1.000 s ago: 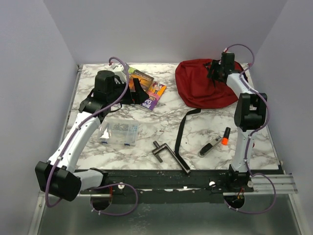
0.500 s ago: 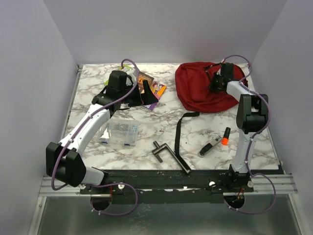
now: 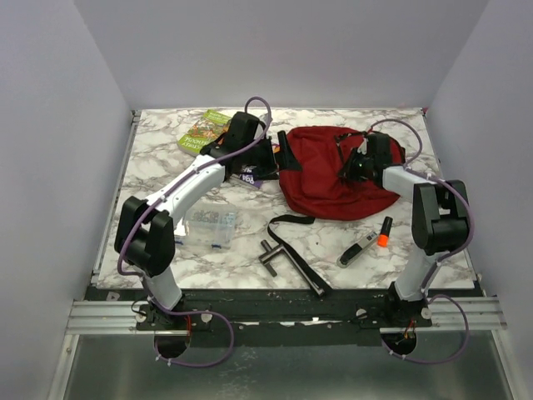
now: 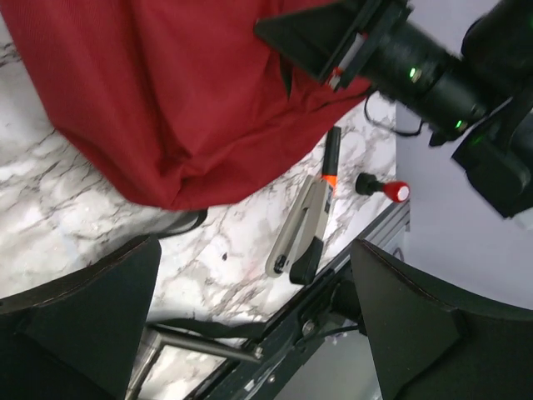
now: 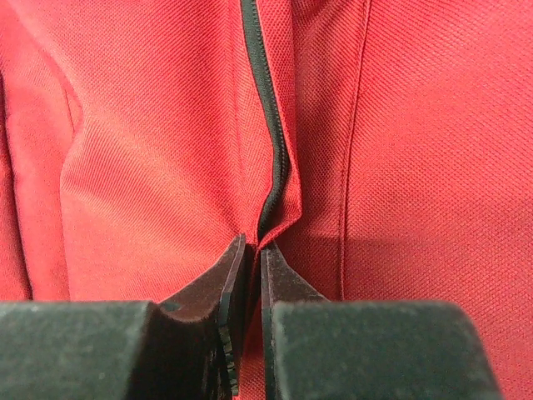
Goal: Pack the student bag
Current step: Move the student bag to the center of the board.
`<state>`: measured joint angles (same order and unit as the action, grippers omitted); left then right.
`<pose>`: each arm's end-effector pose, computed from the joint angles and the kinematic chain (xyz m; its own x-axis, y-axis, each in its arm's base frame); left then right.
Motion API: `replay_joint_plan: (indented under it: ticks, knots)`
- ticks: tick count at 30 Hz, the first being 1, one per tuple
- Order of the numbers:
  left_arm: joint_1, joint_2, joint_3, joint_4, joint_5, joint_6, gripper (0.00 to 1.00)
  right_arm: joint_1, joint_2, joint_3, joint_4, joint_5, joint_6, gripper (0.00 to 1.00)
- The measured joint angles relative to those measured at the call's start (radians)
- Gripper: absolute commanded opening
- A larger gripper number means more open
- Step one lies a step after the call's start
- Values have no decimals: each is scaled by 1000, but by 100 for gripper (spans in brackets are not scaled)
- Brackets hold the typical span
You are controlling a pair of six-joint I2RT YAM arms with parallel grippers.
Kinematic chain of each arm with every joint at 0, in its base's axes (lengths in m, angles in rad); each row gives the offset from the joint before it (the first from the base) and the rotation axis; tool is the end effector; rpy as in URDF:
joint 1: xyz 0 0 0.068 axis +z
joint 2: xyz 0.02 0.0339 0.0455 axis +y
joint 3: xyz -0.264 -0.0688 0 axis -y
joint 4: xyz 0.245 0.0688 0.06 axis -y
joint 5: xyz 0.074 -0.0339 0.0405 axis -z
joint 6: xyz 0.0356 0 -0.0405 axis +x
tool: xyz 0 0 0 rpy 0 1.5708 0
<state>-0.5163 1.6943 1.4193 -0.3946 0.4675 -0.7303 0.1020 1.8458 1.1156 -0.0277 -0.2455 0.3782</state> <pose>0.3291 -0.2053 0.3011 -0.9011 -0.1733 -0.3975 0.1972 0.6528 -0.7314 0.3901 0.0486 0.1743 -0.7368 0.2846 -0.6133 -0.0025 0.9059 0.4234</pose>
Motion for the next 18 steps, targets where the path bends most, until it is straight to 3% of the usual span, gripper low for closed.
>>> replay_joint_plan:
  ticks: [8,18]
  knots:
    - [-17,114,142,-4,0,-21,98,0,-92,-111,44,-7,39,14]
    - [-75,180,197,-59,-9,13,98,0,-127,-133,53,-7,38,18]
